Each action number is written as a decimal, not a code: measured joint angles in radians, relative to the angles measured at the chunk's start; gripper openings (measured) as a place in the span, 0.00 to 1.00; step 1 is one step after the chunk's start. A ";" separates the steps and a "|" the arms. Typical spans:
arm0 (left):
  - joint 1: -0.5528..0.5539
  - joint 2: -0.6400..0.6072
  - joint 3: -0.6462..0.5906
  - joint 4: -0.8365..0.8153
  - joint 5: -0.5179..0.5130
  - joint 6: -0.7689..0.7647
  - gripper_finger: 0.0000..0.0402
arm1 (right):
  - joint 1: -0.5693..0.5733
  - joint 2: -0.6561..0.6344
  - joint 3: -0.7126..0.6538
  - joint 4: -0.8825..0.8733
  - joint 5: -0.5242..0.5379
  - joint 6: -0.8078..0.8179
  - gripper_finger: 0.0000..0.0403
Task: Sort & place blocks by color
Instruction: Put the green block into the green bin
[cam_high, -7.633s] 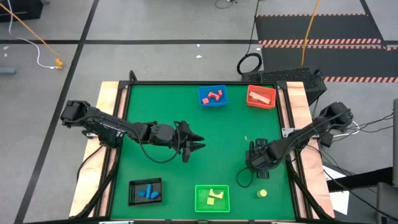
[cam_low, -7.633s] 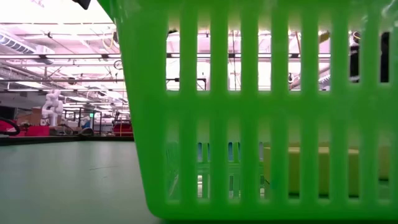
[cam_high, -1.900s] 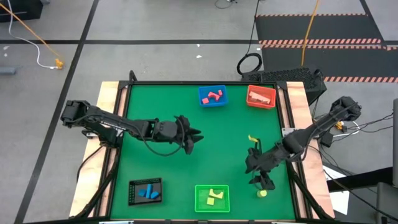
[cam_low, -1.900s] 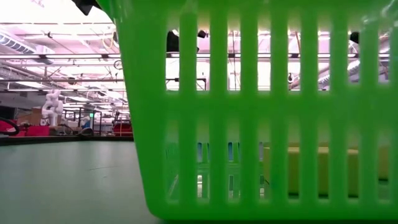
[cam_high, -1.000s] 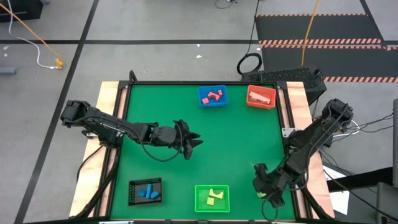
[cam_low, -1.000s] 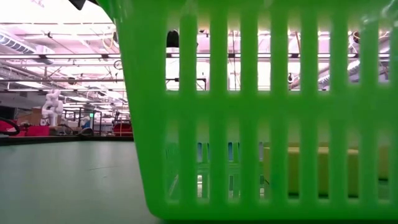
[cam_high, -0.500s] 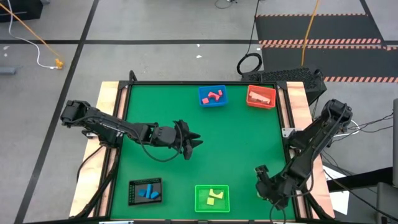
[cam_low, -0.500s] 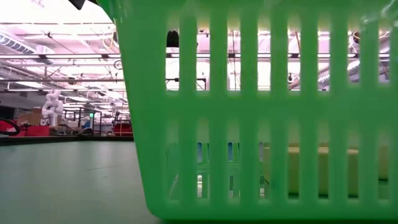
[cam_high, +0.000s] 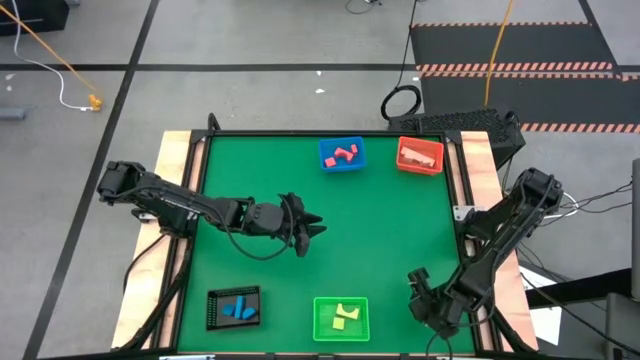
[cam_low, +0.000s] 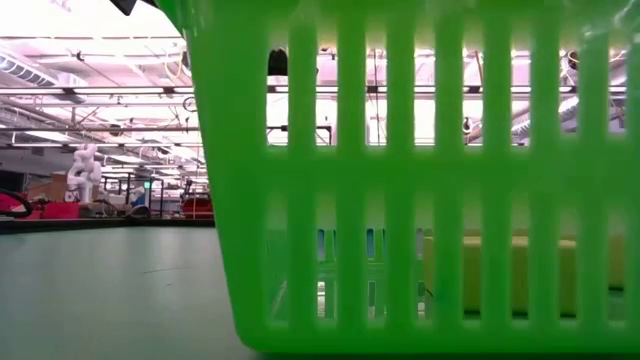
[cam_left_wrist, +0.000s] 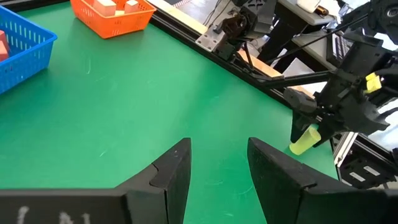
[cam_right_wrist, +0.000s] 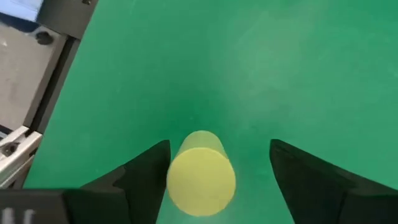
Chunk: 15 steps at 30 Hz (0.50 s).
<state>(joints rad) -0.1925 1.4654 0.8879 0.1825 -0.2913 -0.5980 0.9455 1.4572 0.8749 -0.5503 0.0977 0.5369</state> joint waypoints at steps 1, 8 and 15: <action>0.000 0.000 0.000 0.000 0.000 0.000 0.40 | 0.000 0.004 0.000 0.000 -0.016 0.000 0.62; 0.000 0.000 0.000 0.000 0.000 -0.002 0.40 | 0.000 0.004 0.000 -0.001 -0.051 0.000 0.37; 0.000 0.000 0.000 0.000 0.000 0.001 0.40 | -0.001 0.004 0.000 0.000 -0.051 0.000 0.28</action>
<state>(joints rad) -0.1925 1.4654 0.8879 0.1825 -0.2909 -0.5968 0.9447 1.4612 0.8749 -0.5503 0.0471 0.5369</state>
